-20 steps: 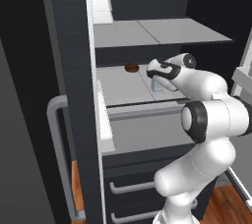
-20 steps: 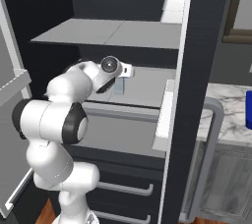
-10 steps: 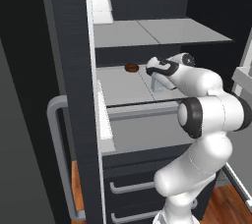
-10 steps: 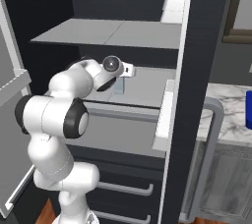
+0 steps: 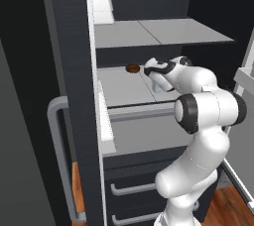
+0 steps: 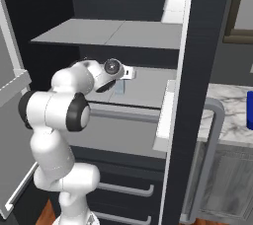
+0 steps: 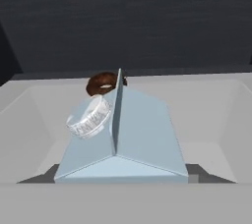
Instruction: Take out the milk from the fridge and place it on the tray on the counter. Then take the sugar cube near the tray and place it in the tray.
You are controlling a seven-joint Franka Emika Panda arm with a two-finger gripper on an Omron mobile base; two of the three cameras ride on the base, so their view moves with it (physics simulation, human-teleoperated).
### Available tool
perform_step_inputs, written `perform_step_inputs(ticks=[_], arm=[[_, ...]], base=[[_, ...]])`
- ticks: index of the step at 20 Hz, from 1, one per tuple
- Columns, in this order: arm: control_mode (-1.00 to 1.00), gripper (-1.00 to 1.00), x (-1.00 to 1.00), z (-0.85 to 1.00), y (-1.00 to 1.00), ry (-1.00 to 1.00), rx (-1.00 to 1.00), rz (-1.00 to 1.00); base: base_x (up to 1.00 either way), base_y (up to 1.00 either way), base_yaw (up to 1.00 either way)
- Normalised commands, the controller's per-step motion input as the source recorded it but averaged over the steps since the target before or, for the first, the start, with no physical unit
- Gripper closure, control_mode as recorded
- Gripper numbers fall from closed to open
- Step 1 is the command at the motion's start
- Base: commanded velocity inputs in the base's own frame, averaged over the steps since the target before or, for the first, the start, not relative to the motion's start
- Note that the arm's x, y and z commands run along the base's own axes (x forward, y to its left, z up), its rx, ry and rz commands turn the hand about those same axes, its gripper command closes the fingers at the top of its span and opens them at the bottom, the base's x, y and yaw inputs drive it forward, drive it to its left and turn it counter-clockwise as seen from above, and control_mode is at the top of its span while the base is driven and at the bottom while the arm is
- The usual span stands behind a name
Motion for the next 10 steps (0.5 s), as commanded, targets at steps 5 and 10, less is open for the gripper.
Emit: perform_step_inputs(ticks=[5, 10], arm=[[-1.00, 1.00, 0.02, -0.02, 0.00, -0.02, 0.00, 0.00], [-1.00, 1.00, -0.49, 0.00, 0.05, -0.05, 0.00, 0.00]], base=[[0.00, 0.00, 0.00], [0.00, 0.00, 0.00]])
